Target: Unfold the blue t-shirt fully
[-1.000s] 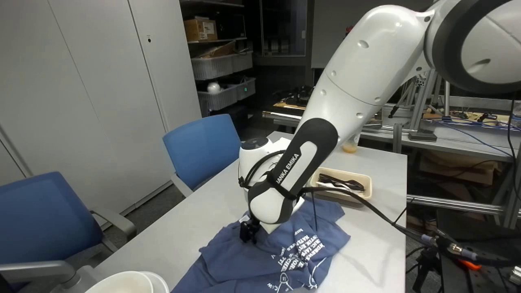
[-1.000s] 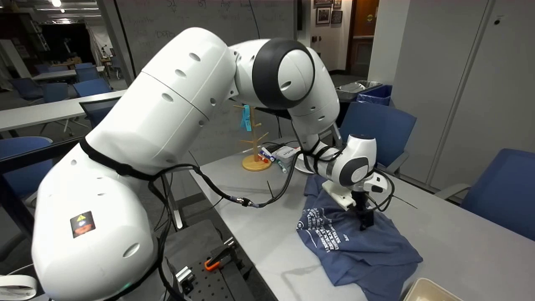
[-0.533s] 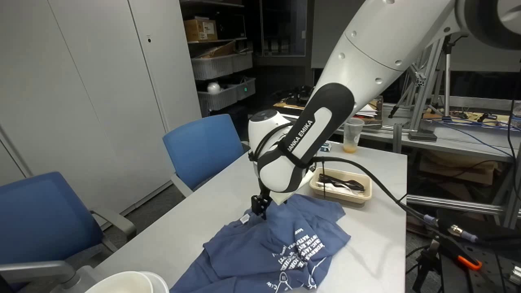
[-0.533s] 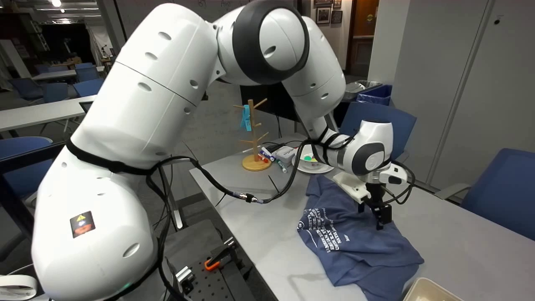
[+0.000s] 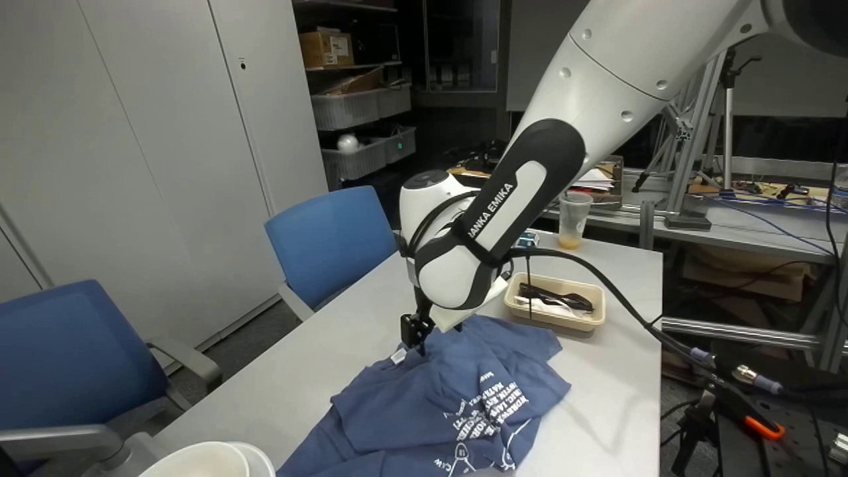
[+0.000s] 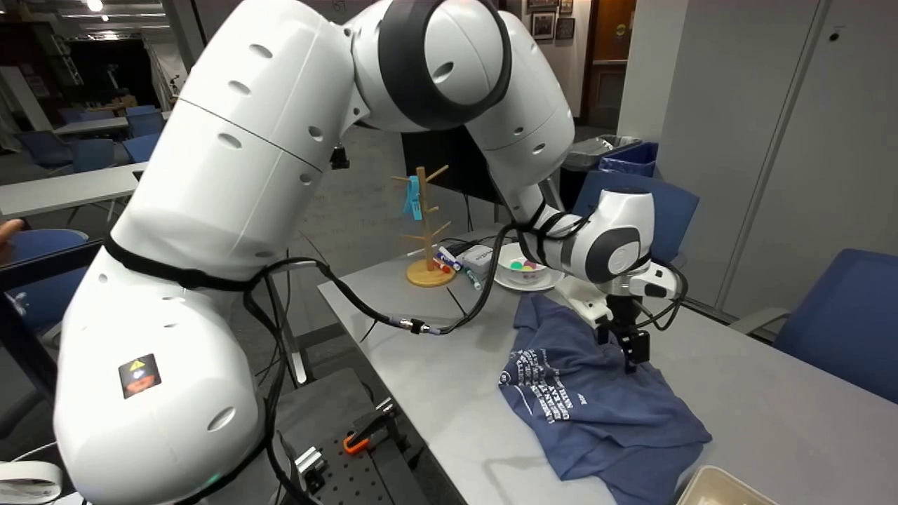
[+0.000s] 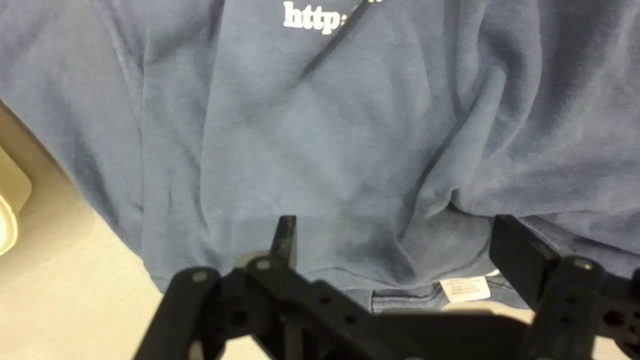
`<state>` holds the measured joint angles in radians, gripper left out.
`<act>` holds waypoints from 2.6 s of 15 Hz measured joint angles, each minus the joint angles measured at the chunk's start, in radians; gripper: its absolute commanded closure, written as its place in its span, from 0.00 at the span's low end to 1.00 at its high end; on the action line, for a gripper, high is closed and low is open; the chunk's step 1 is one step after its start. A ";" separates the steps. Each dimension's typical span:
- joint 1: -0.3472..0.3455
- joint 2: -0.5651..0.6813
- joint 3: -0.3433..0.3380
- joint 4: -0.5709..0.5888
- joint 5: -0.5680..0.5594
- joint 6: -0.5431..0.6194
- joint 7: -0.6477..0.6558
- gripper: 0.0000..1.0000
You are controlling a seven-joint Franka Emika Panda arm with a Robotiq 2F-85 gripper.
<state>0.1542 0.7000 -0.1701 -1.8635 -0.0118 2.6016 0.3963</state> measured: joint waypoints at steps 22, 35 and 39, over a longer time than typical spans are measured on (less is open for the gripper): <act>0.080 0.189 -0.070 0.204 -0.013 0.031 0.092 0.99; 0.115 -0.320 -0.094 -0.401 -0.197 0.045 0.053 0.99; 0.108 -0.471 -0.031 -0.601 -0.255 -0.021 0.024 0.99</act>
<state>0.2620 0.2293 -0.2013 -2.4645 -0.2664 2.5804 0.4203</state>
